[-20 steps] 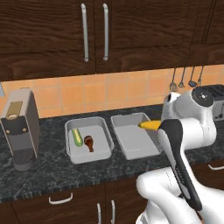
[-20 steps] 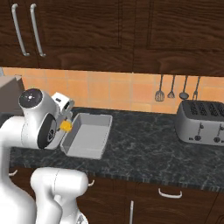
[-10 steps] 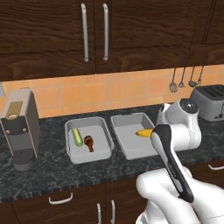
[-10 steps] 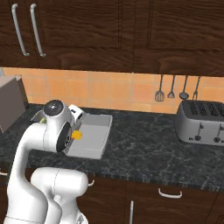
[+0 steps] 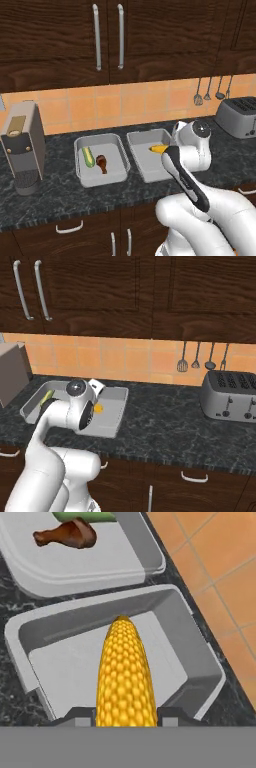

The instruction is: Place one corn and one chicken drumstick in each tupperware on the nearby counter, to pack two identical lunches.

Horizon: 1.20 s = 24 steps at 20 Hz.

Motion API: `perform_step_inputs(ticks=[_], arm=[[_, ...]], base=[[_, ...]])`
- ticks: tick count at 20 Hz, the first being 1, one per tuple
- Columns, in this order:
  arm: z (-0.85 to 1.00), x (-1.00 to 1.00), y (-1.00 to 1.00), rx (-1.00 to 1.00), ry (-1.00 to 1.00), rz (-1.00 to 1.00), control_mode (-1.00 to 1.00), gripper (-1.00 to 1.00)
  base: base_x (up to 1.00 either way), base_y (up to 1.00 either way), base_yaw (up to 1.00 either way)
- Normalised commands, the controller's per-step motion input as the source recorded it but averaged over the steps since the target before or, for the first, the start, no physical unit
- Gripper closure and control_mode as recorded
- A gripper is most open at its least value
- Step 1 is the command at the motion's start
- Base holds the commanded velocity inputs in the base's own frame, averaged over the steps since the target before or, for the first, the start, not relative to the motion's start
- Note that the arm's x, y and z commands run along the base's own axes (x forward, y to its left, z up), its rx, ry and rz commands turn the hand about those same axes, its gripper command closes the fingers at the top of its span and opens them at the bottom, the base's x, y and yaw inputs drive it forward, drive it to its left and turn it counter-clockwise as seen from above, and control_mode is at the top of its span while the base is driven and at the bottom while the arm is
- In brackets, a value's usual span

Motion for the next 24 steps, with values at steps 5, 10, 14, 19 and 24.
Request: perform_step_inputs(ticks=[5,10,14,19,24], arm=[[-0.3,0.7,-0.03,0.0,0.04,0.0,-1.0,1.0],[-0.12,0.19,-0.09,0.04,0.0,-0.01,-1.0,-1.0],[-0.01,0.01,-0.17,0.08,-0.03,-0.01,-1.0,-1.0],[0.03,-0.02,-0.08,0.11,-0.03,0.0,-1.0,-1.0],[0.54,-0.27,-0.13,0.16,-0.11,0.0,-1.0,-1.0]], base=[[0.0,0.0,0.0],[0.0,0.0,0.0],[0.0,0.0,0.0],[0.0,0.0,0.0],[0.0,0.0,0.0]])
